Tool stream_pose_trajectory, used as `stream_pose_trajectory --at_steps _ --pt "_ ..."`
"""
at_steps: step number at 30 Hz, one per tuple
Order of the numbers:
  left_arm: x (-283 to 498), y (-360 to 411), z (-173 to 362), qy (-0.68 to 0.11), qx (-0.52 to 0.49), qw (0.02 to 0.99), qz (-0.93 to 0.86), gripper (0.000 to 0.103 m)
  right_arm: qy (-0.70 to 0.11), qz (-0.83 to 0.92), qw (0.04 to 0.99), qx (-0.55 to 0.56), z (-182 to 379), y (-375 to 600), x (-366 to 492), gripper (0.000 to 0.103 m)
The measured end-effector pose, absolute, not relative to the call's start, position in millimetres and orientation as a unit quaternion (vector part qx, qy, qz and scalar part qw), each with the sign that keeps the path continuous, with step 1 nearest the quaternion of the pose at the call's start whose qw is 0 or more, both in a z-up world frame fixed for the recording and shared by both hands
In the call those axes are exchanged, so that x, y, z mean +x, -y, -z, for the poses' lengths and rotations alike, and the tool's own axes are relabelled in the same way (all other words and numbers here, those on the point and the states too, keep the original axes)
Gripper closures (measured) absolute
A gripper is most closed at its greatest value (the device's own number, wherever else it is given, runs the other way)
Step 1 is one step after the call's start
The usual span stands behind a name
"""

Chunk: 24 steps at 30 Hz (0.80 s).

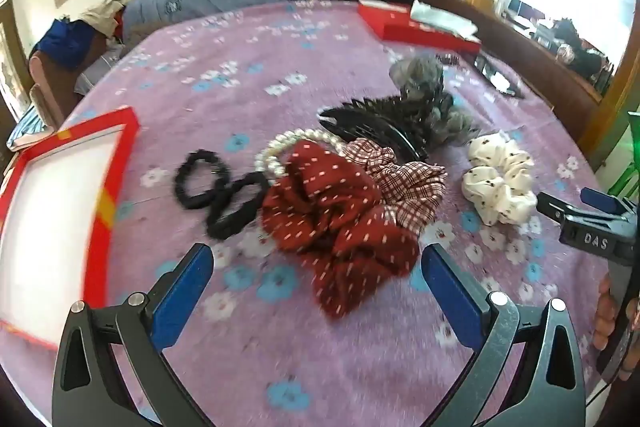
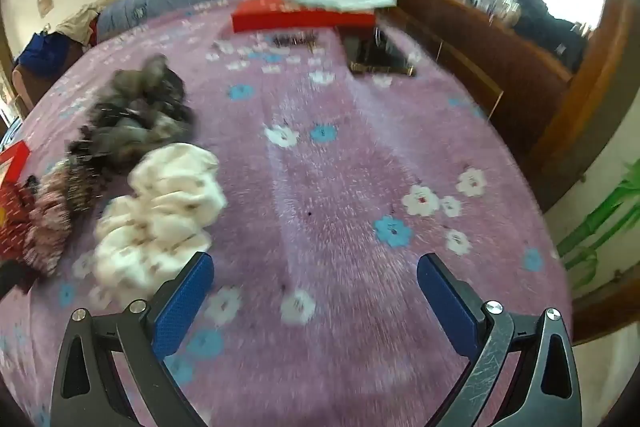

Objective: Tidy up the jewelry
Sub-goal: 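Move both tools toward the pile of scrunchies on the bed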

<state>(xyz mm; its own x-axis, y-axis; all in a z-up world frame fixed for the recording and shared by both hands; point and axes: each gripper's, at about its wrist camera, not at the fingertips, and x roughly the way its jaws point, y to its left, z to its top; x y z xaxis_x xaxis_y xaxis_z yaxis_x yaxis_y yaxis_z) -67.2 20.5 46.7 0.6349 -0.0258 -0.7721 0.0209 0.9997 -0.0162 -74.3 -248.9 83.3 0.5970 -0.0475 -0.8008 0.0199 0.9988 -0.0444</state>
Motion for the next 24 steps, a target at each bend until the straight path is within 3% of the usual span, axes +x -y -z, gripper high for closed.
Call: stream_pose_trajectory --at_steps 12,24 --pt "-145 -70 -82 -0.350 0.004 0.936 -0.047 0.000 -0.338 -0.002 0.941 -0.005 -140 194 -172 0.000" --pt "-166 -90 -90 -0.352 0.004 0.934 -0.065 0.000 -0.335 -0.013 0.942 -0.013 -132 146 -195 0.000"
